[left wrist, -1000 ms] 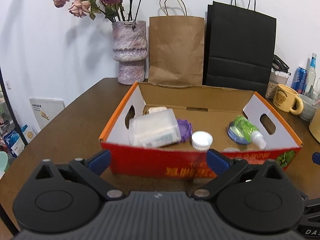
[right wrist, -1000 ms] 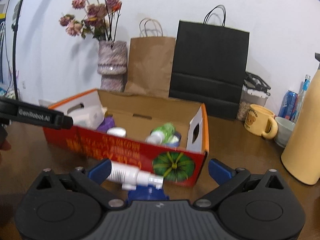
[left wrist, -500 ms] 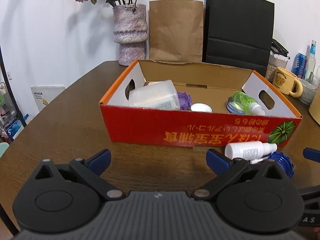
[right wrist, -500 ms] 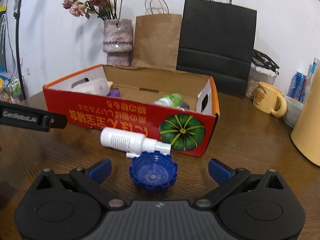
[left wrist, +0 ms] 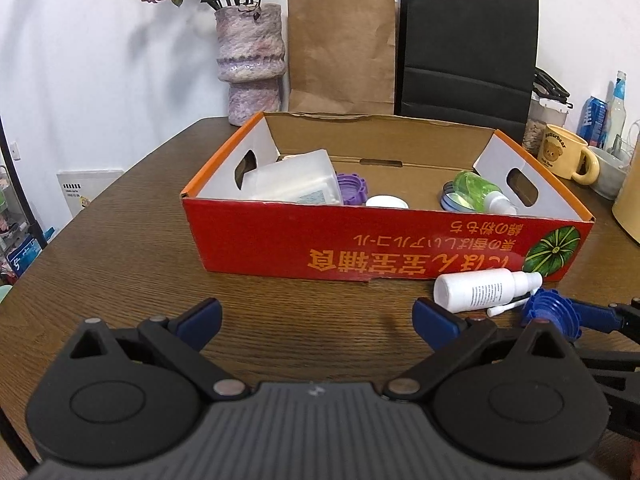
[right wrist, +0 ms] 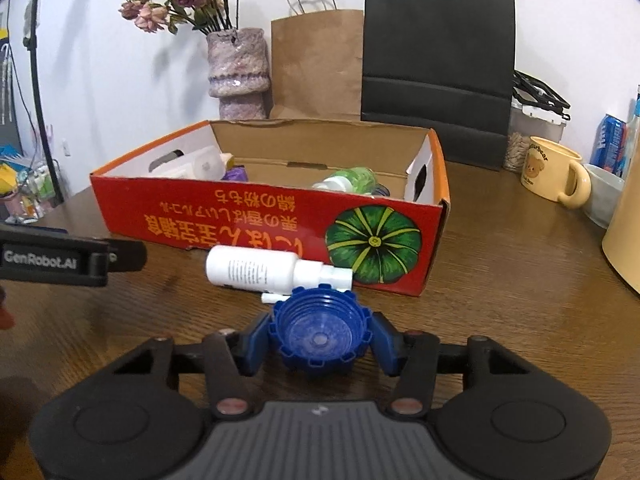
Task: Organize rigid objects
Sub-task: 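Withdraw both tools and grasp the blue cap with the right tool, then grasp the white spray bottle with the left tool while the right tool holds the blue cap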
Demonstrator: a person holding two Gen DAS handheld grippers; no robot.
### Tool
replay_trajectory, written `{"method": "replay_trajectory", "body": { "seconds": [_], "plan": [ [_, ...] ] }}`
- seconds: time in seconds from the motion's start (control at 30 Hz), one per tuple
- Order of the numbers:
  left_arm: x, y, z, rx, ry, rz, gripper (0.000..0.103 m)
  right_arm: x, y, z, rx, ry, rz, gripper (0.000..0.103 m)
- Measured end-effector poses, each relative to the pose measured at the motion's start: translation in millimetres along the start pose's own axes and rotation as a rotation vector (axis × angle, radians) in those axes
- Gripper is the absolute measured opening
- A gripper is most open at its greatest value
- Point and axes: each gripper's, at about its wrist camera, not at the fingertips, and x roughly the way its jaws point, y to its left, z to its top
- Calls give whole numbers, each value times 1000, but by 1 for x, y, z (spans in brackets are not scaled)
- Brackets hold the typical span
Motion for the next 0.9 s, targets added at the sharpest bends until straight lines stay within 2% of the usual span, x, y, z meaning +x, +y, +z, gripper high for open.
{"method": "replay_trajectory", "body": {
  "seconds": [0.33, 0.9],
  "plan": [
    [2, -14, 0, 9, 6, -8, 103, -11, -3, 1, -8, -67, 4, 52],
    [11, -69, 2, 68, 22, -45, 103, -24, -48, -1, 30, -134, -23, 52]
  ]
}}
